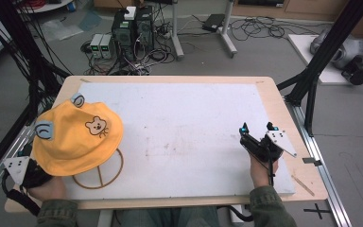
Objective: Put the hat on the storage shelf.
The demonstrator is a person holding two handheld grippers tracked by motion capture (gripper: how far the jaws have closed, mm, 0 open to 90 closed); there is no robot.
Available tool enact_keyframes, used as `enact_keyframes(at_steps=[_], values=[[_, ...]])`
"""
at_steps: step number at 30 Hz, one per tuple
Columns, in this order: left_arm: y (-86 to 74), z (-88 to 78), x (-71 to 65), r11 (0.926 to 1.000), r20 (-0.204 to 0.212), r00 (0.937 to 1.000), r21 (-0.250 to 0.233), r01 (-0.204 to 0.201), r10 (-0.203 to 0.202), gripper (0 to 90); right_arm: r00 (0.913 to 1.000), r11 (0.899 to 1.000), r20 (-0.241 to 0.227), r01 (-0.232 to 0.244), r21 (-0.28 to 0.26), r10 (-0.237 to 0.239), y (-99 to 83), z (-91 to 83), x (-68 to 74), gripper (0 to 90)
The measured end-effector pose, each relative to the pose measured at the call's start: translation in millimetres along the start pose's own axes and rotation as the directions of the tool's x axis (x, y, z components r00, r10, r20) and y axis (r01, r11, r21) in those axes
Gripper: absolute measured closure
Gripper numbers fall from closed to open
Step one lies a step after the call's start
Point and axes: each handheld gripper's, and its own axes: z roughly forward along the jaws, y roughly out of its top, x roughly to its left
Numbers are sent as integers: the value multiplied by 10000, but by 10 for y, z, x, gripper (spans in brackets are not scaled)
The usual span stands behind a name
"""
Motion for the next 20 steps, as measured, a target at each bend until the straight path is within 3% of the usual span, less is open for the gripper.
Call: enact_keyframes(at_steps=[20], values=[[-6, 10, 0, 10000, 27, 10000, 52, 11, -11, 141, 10000, 9999, 62, -52, 136, 51, -14, 1, -13, 122]])
